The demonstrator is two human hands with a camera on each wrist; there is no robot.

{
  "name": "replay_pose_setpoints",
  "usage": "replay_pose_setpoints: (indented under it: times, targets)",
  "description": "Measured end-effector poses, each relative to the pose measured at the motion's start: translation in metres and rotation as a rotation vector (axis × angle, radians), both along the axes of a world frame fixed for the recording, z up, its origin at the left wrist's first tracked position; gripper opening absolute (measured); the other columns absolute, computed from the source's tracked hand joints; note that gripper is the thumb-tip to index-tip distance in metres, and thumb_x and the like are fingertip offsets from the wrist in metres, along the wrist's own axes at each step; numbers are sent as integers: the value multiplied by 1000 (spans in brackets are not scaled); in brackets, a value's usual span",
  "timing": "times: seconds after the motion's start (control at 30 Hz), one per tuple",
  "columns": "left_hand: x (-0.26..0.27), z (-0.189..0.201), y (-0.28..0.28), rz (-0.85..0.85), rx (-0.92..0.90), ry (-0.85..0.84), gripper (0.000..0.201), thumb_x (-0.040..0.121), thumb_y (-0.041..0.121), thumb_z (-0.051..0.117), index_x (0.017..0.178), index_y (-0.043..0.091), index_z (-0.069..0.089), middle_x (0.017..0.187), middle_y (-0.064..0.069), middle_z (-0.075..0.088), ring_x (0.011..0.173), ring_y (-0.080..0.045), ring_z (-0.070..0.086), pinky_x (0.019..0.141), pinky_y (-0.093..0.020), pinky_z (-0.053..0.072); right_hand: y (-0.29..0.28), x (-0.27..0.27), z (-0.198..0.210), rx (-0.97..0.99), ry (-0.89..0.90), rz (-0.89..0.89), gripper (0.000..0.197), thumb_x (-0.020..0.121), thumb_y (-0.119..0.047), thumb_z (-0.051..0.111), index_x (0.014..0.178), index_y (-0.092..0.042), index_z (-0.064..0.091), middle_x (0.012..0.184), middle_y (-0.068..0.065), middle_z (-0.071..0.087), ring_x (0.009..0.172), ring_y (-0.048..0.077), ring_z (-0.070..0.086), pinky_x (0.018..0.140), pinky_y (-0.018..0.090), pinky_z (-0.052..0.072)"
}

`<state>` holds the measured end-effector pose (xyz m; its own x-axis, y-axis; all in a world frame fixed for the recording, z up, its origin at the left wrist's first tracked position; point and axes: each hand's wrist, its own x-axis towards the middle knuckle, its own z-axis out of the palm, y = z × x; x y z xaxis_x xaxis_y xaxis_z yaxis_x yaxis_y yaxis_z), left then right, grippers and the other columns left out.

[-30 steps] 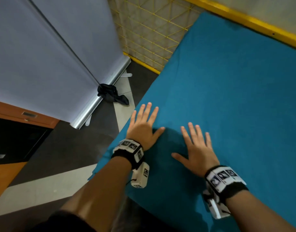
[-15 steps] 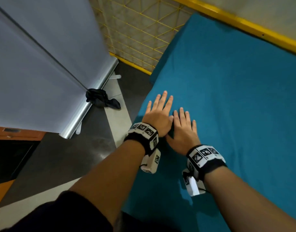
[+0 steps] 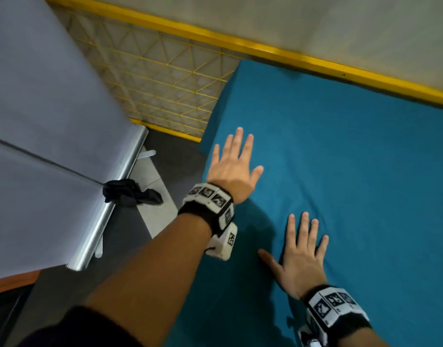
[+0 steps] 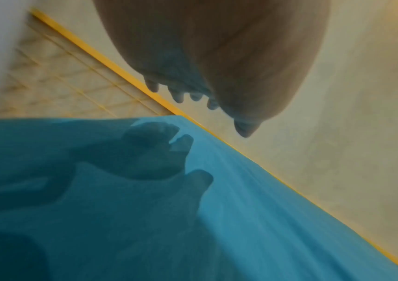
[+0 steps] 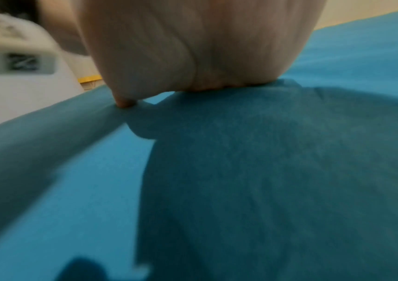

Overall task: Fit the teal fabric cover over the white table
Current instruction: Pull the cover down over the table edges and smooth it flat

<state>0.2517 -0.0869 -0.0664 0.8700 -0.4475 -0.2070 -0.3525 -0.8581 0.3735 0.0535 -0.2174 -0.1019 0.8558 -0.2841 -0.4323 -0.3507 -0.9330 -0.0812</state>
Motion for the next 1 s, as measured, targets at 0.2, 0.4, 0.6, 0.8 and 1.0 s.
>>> replay_pose_setpoints:
  times: [0.2, 0.4, 0.6, 0.8, 1.0]
  targets:
    - [66, -35, -51, -156, 157, 78, 79, 99, 62, 31, 161, 26, 0, 170, -2, -14, 157, -24, -13, 127, -50, -7, -3, -2, -4, 2, -32, -29, 105, 73, -85, 20, 152, -15, 17, 161, 11, 9, 148, 31, 2, 114, 57, 7]
    - [102, -47, -23, 38, 80, 118, 83, 97, 64, 32, 161, 24, -4, 170, 4, -13, 157, -21, -11, 128, -50, 5, -14, 5, 11, 82, -51, -46, 96, 69, -82, 35, 142, -20, 40, 151, 9, 38, 140, 27, 31, 108, 51, 22]
    - [164, -21, -67, -11, 182, 98, 86, 97, 60, 37, 161, 20, -4, 169, -1, -16, 157, -25, -8, 128, -53, 3, -52, 151, 43, 117, -332, -46, 77, 76, -65, 39, 136, -16, 43, 144, 13, 41, 137, 32, 36, 106, 49, 35]
    - [179, -24, -132, -180, 201, 161, 74, 99, 63, 32, 159, 39, -3, 168, 2, -22, 156, -25, -19, 126, -54, -10, -70, 255, 23, 156, -84, 36, 92, 84, -65, 44, 152, -24, -3, 161, 5, -13, 148, 24, -13, 118, 52, 1]
    - [225, -42, -93, 69, 248, 183, 92, 89, 78, 32, 159, 36, -10, 167, 4, -26, 155, -26, -21, 127, -54, -5, -167, 216, 10, 27, -23, -185, 113, 59, -92, 23, 150, -34, -11, 160, -6, -19, 148, 18, -14, 117, 55, 0]
